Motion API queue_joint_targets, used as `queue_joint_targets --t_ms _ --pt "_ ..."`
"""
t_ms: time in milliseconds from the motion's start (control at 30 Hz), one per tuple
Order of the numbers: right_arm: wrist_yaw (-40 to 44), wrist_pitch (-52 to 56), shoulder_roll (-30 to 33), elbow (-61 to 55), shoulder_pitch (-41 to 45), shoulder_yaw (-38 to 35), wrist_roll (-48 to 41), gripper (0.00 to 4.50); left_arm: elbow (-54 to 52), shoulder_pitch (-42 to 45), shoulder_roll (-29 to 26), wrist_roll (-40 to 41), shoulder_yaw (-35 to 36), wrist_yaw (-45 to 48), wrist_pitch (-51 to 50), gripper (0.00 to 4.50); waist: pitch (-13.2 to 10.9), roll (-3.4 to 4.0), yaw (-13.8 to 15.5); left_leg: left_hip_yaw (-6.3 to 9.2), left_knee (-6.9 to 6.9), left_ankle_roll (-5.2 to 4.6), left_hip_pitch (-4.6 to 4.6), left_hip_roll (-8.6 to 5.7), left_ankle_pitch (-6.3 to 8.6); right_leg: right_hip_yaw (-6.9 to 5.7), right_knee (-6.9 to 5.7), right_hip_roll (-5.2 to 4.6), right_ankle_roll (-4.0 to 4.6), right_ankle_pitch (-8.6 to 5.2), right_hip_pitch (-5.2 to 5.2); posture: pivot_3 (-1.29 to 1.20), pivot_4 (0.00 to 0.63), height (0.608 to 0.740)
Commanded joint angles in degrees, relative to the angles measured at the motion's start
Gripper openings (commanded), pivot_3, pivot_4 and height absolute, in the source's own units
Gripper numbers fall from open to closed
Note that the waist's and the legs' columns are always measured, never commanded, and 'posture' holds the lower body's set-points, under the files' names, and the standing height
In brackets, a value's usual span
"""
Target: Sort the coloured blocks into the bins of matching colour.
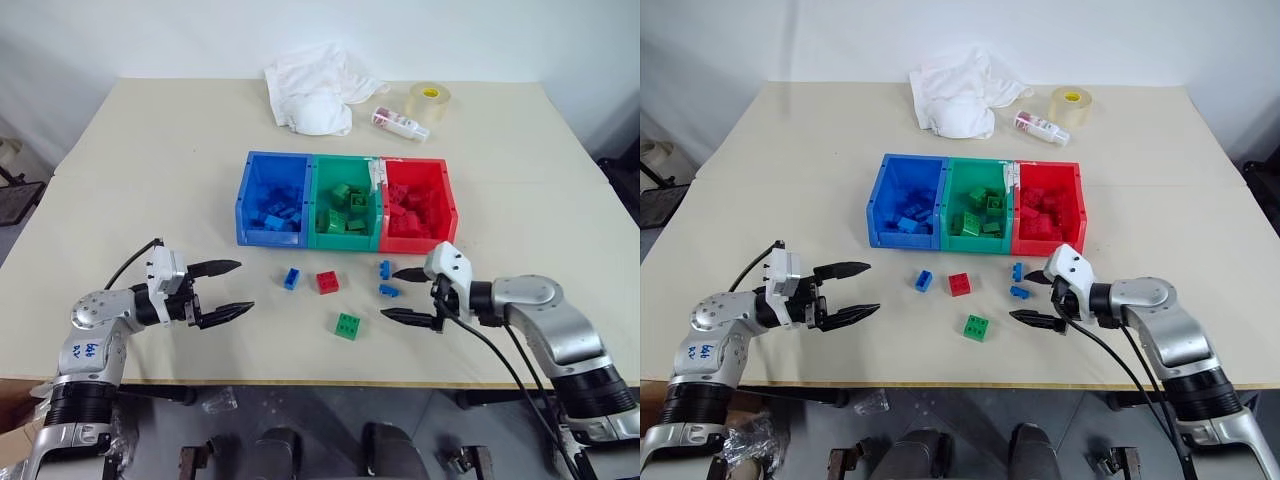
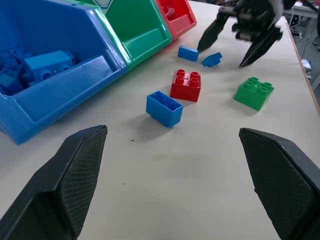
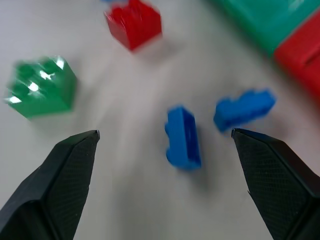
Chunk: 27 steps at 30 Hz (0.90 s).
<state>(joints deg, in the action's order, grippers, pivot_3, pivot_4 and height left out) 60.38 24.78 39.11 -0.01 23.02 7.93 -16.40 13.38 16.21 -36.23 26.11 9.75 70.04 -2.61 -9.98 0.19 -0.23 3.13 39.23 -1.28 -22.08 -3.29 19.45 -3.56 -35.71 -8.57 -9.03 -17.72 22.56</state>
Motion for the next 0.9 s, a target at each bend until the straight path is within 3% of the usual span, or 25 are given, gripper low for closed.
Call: queue_joint_targets --t_ms 33,333,400,567,700,900 --pt "0.04 -1.05 -0.87 0.86 1.09 0.69 0.93 4.03 -3.37 -1.59 -0.76 1.4 1.99 -0.75 -0.1 4.5 0.0 0.0 -0.07 0.0 0.0 0.0 0.0 0.01 0.0 0.0 -0.01 0.0 0.0 0.0 0.0 0.0 0.15 0.74" --pt "-0.77 -0.22 -1.25 -0.8 2.35 -1.21 0.09 1.0 -4.96 -3.24 -0.41 1.97 2.85 -2.35 -0.58 4.5 0.0 0.0 0.13 0.0 0.0 0.0 0.0 0.01 0.0 0.0 -0.01 0.01 0.0 0.0 0.0 0.0 0.15 0.74" --pt "-0.51 0.12 -0.83 -1.71 2.6 -1.37 -0.22 0.54 -4.95 -3.23 -0.33 1.97 2.82 -2.38 -0.57 4.5 0.0 0.0 0.11 0.0 0.01 0.0 0.0 0.0 0.0 0.0 -0.01 0.0 0.0 0.0 0.0 0.0 0.15 0.74" --pt "0.2 2.77 -0.44 -5.42 6.61 -2.74 -2.64 0.54 -4.05 -2.51 -0.09 1.77 2.56 -2.33 -0.13 4.5 0.0 0.0 0.01 0.0 0.0 0.0 -0.01 0.01 0.0 0.0 -0.01 0.01 0.0 0.0 0.01 0.0 0.15 0.74" --pt "0.48 4.18 -3.78 -5.0 14.68 -0.36 -3.07 0.54 -3.06 -1.71 0.56 1.38 1.99 -2.31 0.47 4.5 0.0 0.0 -0.24 -0.02 -0.02 0.01 0.0 0.03 -0.01 0.0 0.0 0.02 0.0 0.0 0.04 0.0 0.15 0.74" --pt "-3.92 -1.78 -13.8 9.21 27.76 5.68 4.7 0.54 -1.78 -0.69 1.26 1.0 1.59 -2.17 1.13 4.5 0.0 0.0 -1.26 0.04 -0.04 0.02 0.0 0.0 -0.01 -0.02 -0.12 0.02 0.0 0.0 0.08 0.0 0.15 0.74"
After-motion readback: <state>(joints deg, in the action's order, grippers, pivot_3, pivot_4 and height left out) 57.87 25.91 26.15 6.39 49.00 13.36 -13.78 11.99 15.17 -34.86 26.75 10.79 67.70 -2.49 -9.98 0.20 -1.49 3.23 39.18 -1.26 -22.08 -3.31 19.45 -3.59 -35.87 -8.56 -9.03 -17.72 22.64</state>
